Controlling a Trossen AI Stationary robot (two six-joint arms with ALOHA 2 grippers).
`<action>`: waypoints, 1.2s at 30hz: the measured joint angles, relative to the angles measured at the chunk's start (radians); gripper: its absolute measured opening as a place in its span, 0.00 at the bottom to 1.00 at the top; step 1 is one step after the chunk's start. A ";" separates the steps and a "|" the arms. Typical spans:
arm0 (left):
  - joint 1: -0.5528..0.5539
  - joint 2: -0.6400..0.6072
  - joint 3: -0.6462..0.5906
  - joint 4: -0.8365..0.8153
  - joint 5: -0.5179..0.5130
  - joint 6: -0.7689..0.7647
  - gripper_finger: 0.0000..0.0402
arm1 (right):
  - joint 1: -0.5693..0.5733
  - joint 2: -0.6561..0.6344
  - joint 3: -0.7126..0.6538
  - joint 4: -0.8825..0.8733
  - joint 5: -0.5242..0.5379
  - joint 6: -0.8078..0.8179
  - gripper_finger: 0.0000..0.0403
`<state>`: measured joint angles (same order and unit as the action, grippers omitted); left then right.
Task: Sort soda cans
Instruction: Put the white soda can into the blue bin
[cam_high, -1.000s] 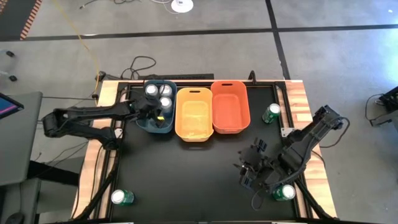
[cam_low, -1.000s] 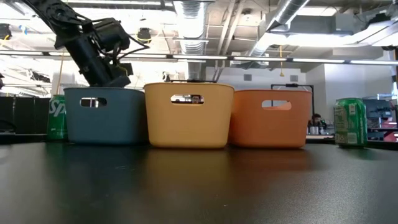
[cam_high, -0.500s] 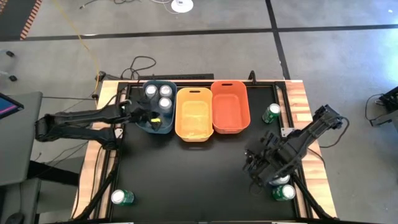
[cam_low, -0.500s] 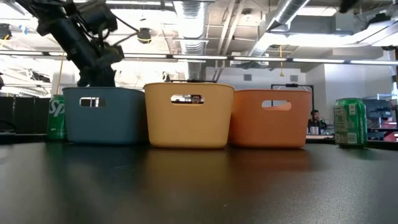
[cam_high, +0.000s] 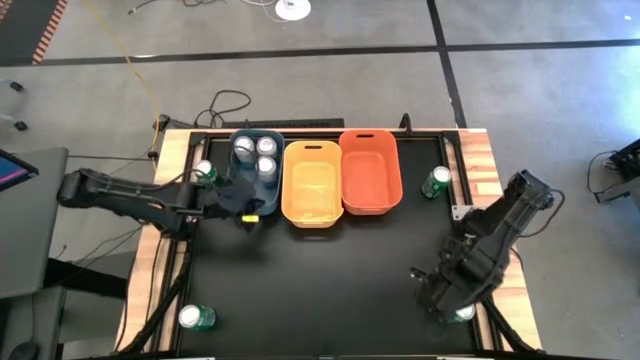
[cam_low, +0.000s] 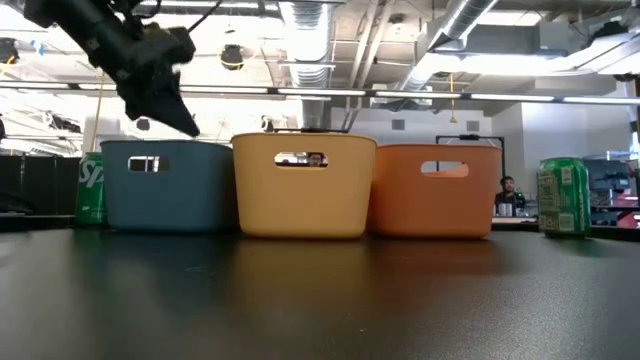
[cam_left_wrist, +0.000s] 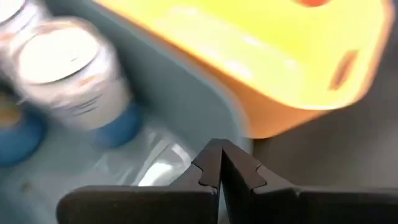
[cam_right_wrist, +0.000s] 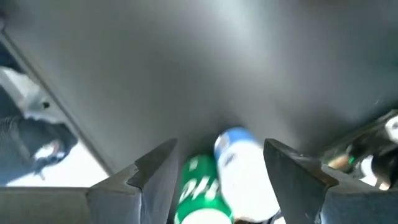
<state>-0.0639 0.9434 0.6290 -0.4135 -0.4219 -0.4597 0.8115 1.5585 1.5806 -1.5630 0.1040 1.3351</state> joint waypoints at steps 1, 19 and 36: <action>-0.022 0.011 0.001 0.027 -0.001 0.002 0.00 | 0.014 0.000 0.000 -0.004 -0.004 0.022 0.63; -0.323 0.145 0.191 0.119 -0.186 0.185 0.00 | 0.260 0.014 0.000 -0.002 -0.027 0.419 0.65; -0.378 0.204 0.191 0.275 -0.134 0.309 0.21 | 0.256 0.150 -0.005 -0.006 0.000 0.582 0.81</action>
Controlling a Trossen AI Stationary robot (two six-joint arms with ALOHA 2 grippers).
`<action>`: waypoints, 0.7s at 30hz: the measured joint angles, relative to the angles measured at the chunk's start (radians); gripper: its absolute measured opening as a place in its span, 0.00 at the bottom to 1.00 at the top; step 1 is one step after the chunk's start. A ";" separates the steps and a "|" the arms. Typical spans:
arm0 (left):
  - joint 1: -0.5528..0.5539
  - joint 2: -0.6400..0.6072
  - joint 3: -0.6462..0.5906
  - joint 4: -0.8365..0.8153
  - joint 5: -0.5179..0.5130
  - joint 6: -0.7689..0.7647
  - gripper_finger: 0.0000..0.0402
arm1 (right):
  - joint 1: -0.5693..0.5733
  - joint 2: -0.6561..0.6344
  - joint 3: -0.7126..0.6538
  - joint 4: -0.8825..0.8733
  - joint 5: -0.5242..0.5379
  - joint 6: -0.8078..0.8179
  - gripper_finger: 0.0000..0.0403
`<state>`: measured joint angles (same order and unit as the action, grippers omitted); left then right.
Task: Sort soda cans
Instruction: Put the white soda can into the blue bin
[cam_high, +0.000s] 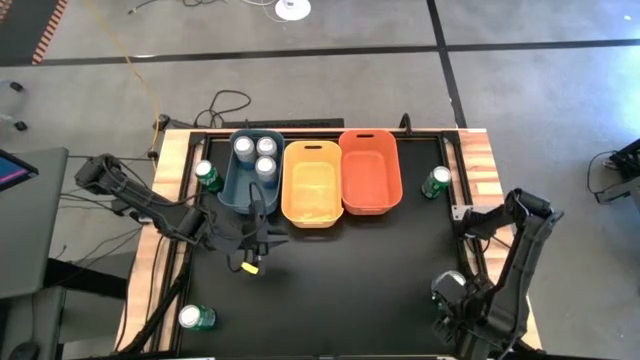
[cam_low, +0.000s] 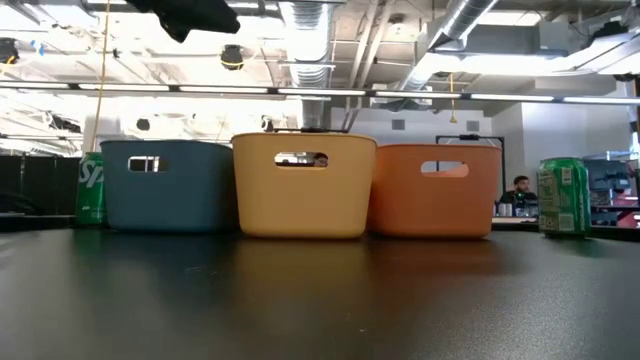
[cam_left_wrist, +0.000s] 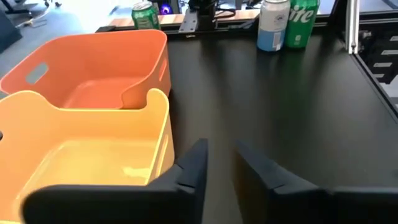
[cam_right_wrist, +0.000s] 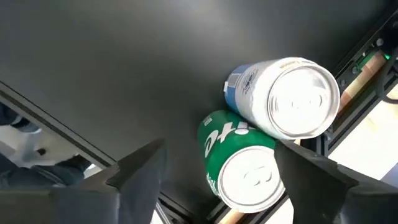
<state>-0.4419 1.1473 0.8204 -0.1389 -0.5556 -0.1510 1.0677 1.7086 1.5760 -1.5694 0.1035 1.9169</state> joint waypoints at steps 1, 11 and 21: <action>0.000 0.000 0.000 -0.003 0.000 0.000 0.24 | -0.007 -0.005 -0.010 0.001 0.000 -0.003 0.83; -0.003 0.000 0.000 -0.017 0.001 0.000 0.45 | -0.051 -0.141 -0.275 0.011 -0.204 -0.006 0.97; -0.003 0.000 0.000 -0.030 0.001 0.000 0.49 | -0.073 -0.238 -0.419 0.182 -0.105 -0.002 0.99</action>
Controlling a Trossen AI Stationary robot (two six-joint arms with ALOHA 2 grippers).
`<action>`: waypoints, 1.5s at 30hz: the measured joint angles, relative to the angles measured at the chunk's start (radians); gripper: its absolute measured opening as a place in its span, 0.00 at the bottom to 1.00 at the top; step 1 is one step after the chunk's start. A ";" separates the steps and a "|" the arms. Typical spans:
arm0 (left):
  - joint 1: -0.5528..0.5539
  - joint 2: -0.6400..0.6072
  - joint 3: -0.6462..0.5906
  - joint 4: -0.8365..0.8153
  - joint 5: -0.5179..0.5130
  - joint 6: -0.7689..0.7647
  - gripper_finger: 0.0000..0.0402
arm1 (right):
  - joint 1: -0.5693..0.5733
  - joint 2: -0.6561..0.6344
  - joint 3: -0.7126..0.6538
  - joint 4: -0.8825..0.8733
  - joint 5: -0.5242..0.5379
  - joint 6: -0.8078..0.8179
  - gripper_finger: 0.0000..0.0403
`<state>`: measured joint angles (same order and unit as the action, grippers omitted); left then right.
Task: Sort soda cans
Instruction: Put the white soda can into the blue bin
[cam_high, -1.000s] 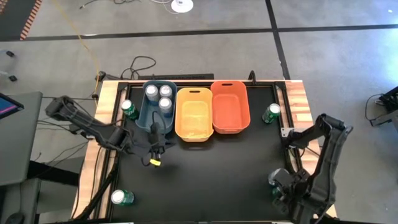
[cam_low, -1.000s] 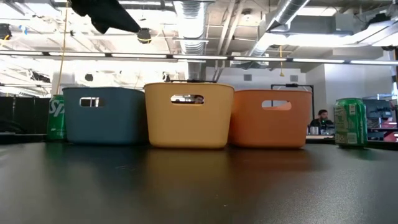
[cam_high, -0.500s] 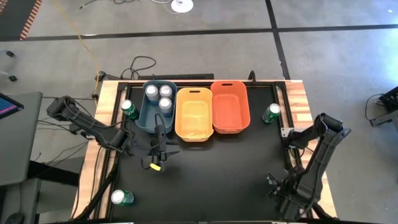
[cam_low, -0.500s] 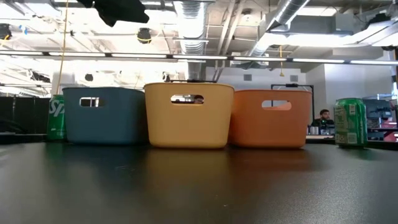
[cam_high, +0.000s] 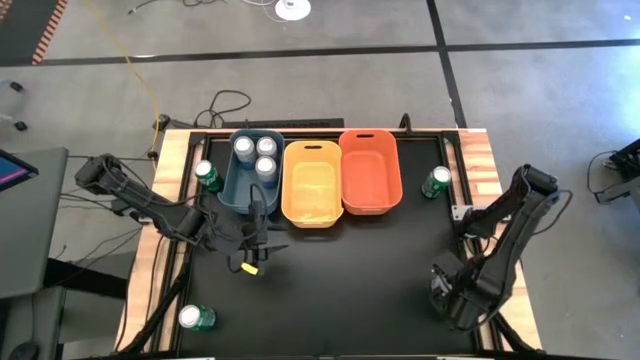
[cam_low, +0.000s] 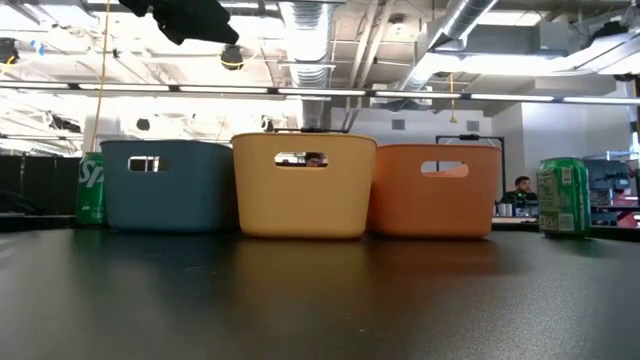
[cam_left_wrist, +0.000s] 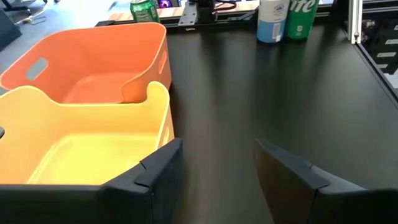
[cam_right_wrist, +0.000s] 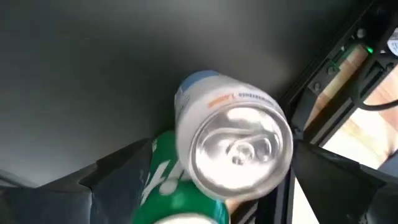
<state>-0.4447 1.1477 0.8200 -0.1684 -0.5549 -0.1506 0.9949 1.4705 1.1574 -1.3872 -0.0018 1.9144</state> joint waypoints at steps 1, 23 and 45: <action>0.000 0.000 0.000 0.000 0.000 -0.001 0.49 | -0.004 -0.003 -0.018 0.009 -0.011 0.000 0.99; 0.001 0.000 0.000 -0.007 0.007 -0.101 0.48 | -0.226 -0.004 -0.022 0.180 0.040 -0.390 0.67; -0.014 0.212 -0.001 -0.038 0.132 -0.257 0.50 | -0.535 0.544 0.610 0.221 0.139 -1.397 0.67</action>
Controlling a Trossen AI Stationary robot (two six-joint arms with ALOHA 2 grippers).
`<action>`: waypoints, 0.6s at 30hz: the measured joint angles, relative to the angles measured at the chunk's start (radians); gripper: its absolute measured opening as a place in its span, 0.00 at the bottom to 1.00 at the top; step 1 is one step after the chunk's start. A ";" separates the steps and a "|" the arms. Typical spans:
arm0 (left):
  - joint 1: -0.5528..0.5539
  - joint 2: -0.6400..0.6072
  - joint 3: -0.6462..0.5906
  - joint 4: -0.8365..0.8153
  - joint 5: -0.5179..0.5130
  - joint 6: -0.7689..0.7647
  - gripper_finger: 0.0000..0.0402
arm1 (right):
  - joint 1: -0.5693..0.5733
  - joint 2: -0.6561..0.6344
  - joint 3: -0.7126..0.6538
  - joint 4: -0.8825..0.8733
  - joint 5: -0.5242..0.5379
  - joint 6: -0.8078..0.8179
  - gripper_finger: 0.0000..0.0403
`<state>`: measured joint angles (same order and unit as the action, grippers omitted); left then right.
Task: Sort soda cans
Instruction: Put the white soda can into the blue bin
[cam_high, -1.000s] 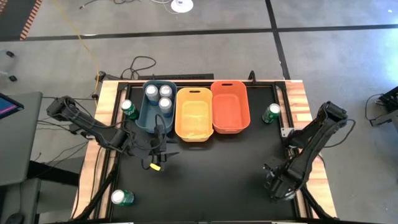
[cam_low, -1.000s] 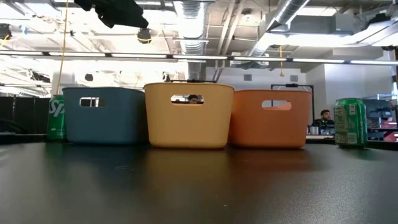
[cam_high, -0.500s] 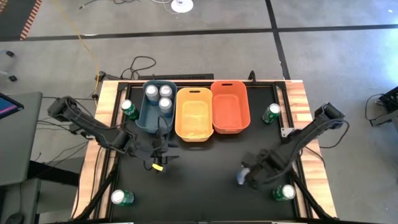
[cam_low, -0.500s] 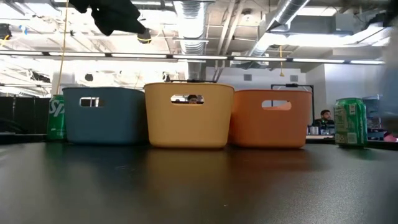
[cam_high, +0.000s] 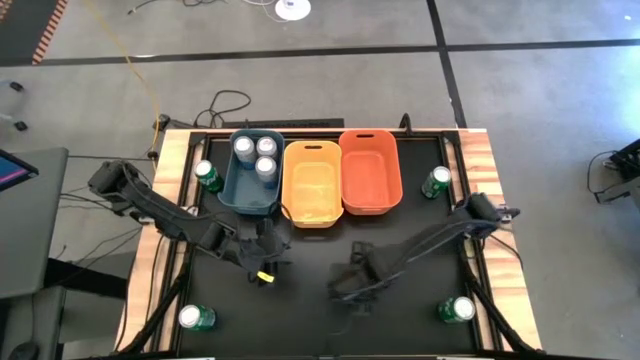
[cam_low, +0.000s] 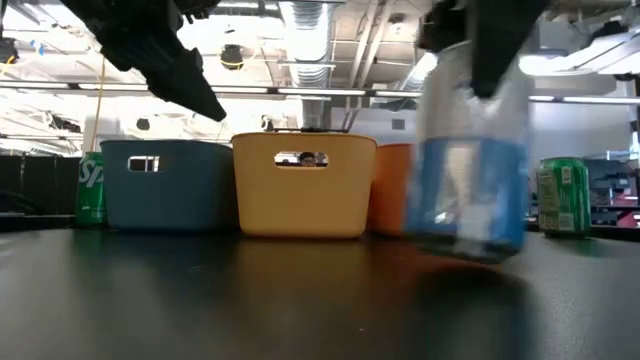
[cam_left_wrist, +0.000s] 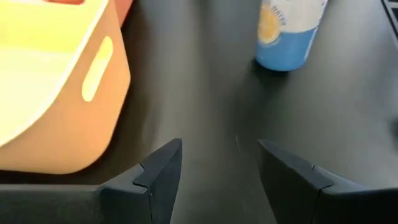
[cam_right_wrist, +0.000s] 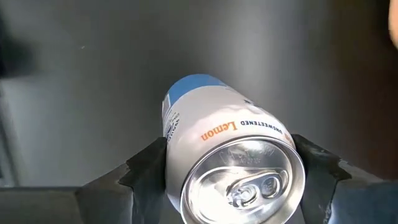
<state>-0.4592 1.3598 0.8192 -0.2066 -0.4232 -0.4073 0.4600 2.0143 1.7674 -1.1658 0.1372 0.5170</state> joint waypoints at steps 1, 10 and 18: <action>-0.004 0.000 0.000 0.001 0.000 -0.001 0.50 | -0.009 0.026 0.034 -0.017 0.000 -0.025 0.67; -0.021 0.000 0.000 0.002 -0.031 -0.016 0.50 | -0.059 0.168 0.271 -0.050 0.003 -0.256 0.71; -0.021 0.000 0.000 0.027 -0.033 -0.017 0.50 | -0.111 0.203 0.353 -0.040 0.029 -0.320 0.75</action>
<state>-0.4805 1.3598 0.8192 -0.1798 -0.4560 -0.4240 0.3486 2.2177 2.1201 -1.2053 0.1661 0.1967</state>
